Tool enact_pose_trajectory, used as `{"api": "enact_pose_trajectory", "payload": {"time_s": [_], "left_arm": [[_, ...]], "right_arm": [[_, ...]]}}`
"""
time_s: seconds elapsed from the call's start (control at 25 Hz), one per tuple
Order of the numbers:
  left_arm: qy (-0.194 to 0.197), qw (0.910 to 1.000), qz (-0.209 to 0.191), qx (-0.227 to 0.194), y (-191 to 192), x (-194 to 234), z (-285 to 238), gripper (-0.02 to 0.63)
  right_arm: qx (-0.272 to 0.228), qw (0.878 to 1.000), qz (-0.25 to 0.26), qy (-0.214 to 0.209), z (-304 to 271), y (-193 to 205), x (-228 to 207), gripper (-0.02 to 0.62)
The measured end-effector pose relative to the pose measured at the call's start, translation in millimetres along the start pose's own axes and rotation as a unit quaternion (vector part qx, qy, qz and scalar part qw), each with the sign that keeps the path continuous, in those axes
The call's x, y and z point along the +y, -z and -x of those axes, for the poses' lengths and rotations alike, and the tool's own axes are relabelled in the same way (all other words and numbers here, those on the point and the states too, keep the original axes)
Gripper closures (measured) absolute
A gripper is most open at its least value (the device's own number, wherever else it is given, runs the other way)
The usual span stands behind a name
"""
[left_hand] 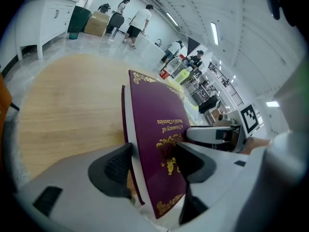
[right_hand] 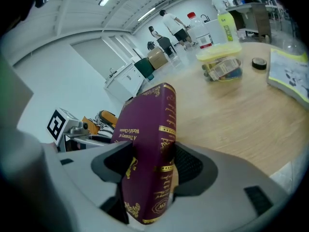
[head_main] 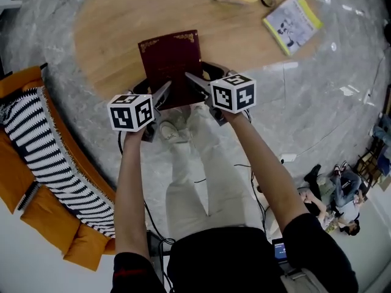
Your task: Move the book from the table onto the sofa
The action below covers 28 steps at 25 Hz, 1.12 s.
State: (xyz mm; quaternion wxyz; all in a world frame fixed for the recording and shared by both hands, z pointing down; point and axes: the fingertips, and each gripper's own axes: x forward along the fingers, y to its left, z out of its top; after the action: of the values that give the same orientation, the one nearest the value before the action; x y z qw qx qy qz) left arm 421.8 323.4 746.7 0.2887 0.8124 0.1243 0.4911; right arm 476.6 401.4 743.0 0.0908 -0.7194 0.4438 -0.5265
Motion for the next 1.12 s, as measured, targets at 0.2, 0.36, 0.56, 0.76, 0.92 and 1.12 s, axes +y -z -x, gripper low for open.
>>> {"api": "enact_pose_trajectory", "payload": {"time_s": [0.2, 0.36, 0.56, 0.76, 0.92, 1.12], "left_arm": [[-0.005, 0.9996, -0.02, -0.021, -23, -19, 28, 0.31], [-0.005, 0.9988, -0.03, -0.038, -37, -38, 51, 0.31], [-0.009, 0.9975, -0.045, -0.054, -50, -60, 80, 0.31], [-0.007, 0.996, -0.05, -0.073, -58, -81, 110, 0.31], [-0.009, 0.9944, -0.055, -0.09, -64, -96, 136, 0.31], [-0.015, 0.9919, -0.061, -0.11, -66, -113, 170, 0.31]], "right_arm": [[-0.013, 1.0, 0.016, -0.005, 21, -25, 24, 0.319], [-0.03, 0.999, 0.026, -0.004, 43, -42, 43, 0.319], [-0.044, 0.998, 0.037, -0.006, 70, -58, 67, 0.319], [-0.06, 0.997, 0.05, -0.008, 94, -71, 93, 0.319], [-0.075, 0.995, 0.057, -0.01, 114, -80, 116, 0.319], [-0.091, 0.993, 0.068, -0.019, 136, -86, 145, 0.319]]}}
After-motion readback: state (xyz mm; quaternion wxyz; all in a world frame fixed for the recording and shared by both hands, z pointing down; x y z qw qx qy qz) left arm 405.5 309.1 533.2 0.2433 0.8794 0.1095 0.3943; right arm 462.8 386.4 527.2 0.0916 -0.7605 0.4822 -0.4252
